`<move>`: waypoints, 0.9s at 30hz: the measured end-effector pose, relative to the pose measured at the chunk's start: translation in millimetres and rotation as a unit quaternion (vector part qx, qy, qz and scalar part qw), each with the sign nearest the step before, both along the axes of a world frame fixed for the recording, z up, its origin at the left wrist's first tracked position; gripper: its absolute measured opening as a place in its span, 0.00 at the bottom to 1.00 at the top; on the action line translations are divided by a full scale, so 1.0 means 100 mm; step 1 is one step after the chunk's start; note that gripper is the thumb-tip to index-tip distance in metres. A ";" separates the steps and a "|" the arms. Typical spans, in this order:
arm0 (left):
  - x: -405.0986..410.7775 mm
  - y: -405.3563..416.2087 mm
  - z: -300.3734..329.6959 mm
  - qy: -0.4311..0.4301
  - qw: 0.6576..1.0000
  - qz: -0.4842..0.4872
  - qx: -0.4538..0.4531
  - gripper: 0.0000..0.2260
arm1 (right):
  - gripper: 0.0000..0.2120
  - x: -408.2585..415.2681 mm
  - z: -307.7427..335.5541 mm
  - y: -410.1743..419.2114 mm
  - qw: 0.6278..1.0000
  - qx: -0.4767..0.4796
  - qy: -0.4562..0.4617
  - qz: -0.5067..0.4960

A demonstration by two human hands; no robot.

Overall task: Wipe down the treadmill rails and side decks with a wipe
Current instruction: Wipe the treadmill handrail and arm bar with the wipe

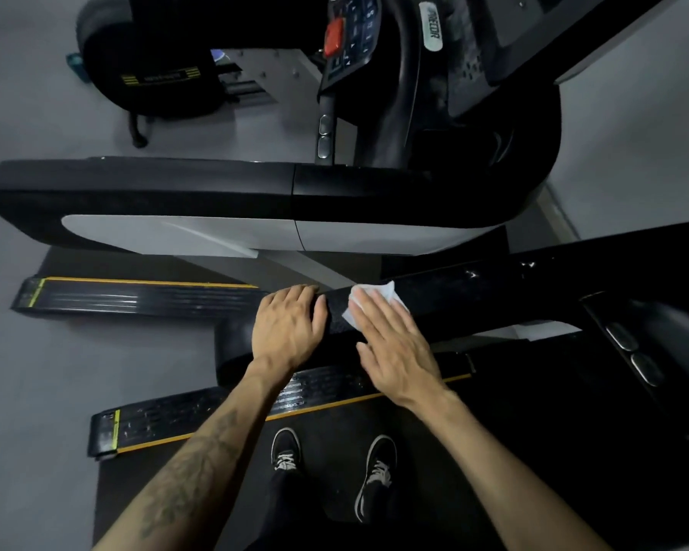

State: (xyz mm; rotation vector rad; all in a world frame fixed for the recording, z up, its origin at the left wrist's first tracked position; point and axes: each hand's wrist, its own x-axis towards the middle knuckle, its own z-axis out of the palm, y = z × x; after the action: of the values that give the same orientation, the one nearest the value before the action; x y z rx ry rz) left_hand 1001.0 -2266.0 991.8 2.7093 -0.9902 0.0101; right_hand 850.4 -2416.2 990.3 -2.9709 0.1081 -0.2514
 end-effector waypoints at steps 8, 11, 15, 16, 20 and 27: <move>0.02 -0.01 0.01 0.012 1.000 0.002 0.014 0.19 | 0.30 0.28 0.04 0.14 0.987 0.023 0.011 -0.157; 0.03 0.00 -0.01 0.005 1.000 -0.002 0.008 0.17 | 0.29 0.54 0.07 0.23 0.987 0.045 0.007 -0.154; 0.04 0.02 -0.03 0.003 1.000 -0.016 -0.008 0.17 | 0.27 0.45 0.07 0.13 0.998 0.034 0.010 -0.047; 0.04 0.02 -0.03 0.006 1.000 -0.015 -0.010 0.17 | 0.28 0.36 0.09 0.07 0.999 0.026 0.022 -0.021; 0.05 0.02 -0.05 0.011 1.000 -0.011 -0.011 0.17 | 0.29 0.17 0.13 -0.20 0.997 0.018 0.010 -0.078; 0.05 0.01 -0.04 0.020 1.000 -0.007 -0.010 0.17 | 0.30 0.74 0.20 0.02 0.985 0.020 0.070 -0.158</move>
State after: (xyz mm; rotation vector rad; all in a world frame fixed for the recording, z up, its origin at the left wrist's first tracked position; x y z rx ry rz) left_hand 1005.6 -2265.2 988.1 2.6739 -0.9928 -0.0383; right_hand 924.8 -2414.4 1009.9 -2.9158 0.5969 -0.0745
